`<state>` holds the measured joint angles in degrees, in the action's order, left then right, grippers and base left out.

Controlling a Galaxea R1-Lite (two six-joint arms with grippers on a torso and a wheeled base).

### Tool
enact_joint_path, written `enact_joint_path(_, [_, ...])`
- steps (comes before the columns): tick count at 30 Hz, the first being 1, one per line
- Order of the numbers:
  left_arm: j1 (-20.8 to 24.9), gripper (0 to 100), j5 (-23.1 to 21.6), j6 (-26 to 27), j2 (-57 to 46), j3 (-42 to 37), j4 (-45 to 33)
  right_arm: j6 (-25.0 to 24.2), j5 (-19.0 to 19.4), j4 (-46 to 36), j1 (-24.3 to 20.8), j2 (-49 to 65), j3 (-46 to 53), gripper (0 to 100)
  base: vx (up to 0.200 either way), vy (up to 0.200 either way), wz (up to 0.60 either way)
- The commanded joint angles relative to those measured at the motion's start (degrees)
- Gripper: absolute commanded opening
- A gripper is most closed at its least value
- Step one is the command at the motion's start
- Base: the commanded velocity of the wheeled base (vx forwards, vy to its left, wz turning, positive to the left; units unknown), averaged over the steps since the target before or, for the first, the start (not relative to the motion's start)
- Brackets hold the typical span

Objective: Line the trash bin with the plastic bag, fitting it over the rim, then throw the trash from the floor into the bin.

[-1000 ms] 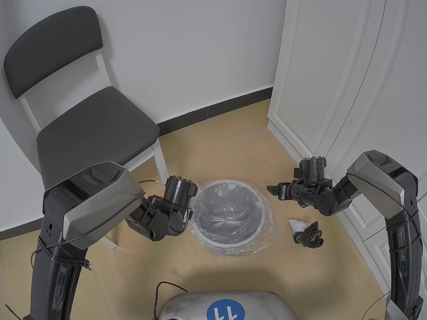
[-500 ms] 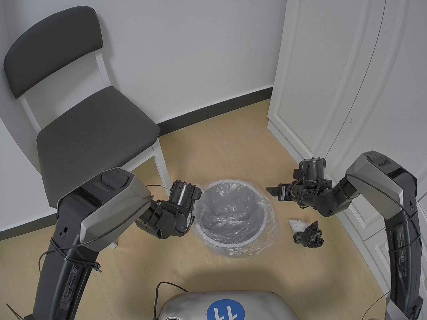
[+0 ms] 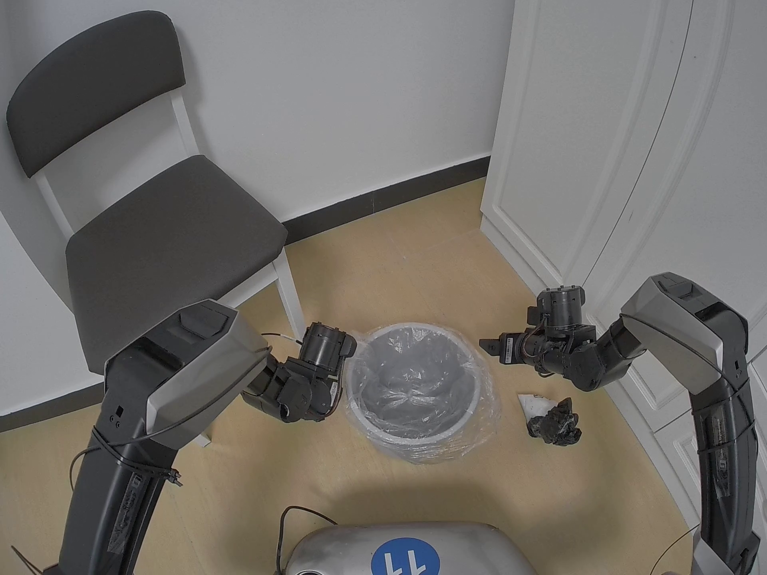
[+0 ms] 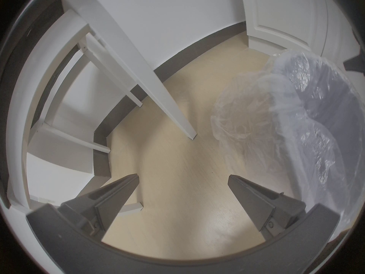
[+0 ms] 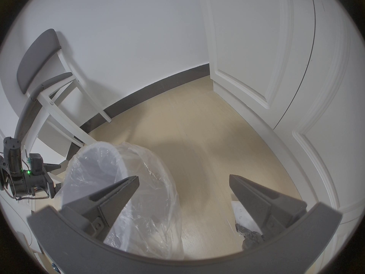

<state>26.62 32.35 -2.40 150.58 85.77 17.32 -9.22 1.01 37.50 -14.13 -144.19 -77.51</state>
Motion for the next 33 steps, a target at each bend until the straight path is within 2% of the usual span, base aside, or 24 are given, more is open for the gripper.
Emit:
enact_joint_path(1, [0.27,100,0.17,-2.26,-4.33,-3.86,0.43,0.25,-0.05,0.03,-0.64,2.07,2.10,100,0.000,0.000,0.00])
enact_joint_path(6, [0.97,100,0.17,-4.01,-11.71,-14.05,5.00,3.06,-0.22,0.29,-0.99,4.97,5.26,100,0.000,0.000,0.00])
enact_joint_path(10, [1.06,100,0.08,-3.75,-14.79,-20.03,10.98,3.94,-2.24,1.79,-1.69,7.87,7.81,100,0.000,0.000,0.00])
enact_joint_path(11, [1.68,100,-0.01,-3.40,-17.42,-25.22,15.20,6.14,-4.35,4.25,-2.22,11.12,11.15,100,0.000,0.000,0.00])
enact_joint_path(12, [2.29,100,-0.10,-3.31,-19.01,-27.85,17.22,7.63,-4.88,6.01,-2.39,12.88,13.08,100,0.000,0.000,0.00])
enact_joint_path(15, [4.84,100,-1.42,-3.22,-23.66,-34.80,21.79,9.74,-4.97,9.44,-2.48,15.61,16.51,100,0.000,0.000,0.00])
enact_joint_path(17, [6.77,100,-2.21,-3.14,-27.09,-38.58,23.99,11.68,-4.97,14.53,-3.10,19.56,21.43,100,0.000,0.000,0.00])
enact_joint_path(20, [8.88,100,-2.73,-3.05,-30.96,-41.83,25.30,12.20,-4.97,16.20,-3.71,22.55,24.33,100,0.000,0.000,0.00])
enact_joint_path(21, [10.99,100,-3.53,-3.14,-35.09,-44.20,25.92,12.20,-4.97,16.99,-3.98,25.89,26.71,100,0.000,0.000,0.00])
enact_joint_path(25, [14.16,100,-4.40,-3.14,-43.62,-48.16,26.27,11.68,-5.23,19.72,-4.59,34.59,33.12,100,0.000,0.000,0.00])
enact_joint_path(28, [14.68,100,-4.23,-3.05,-48.71,-49.91,26.80,11.06,-5.32,21.65,-4.59,40.22,37.52,100,0.000,0.000,0.00])
enact_joint_path(30, [14.68,100,-4.32,-3.05,-57.85,-52.11,26.80,10.18,-6.29,21.30,-4.50,46.10,40.33,100,0.000,0.000,0.00])
enact_joint_path(31, [14.77,100,-4.32,-3.05,-58.38,-52.29,26.71,10.18,-6.37,21.21,-4.50,46.46,40.42,100,0.000,0.000,0.00])
enact_joint_path(33, [14.77,100,-4.40,-2.96,-68.31,-55.27,26.18,10.36,-9.36,21.04,-4.24,51.91,41.56,100,0.000,0.000,0.00])
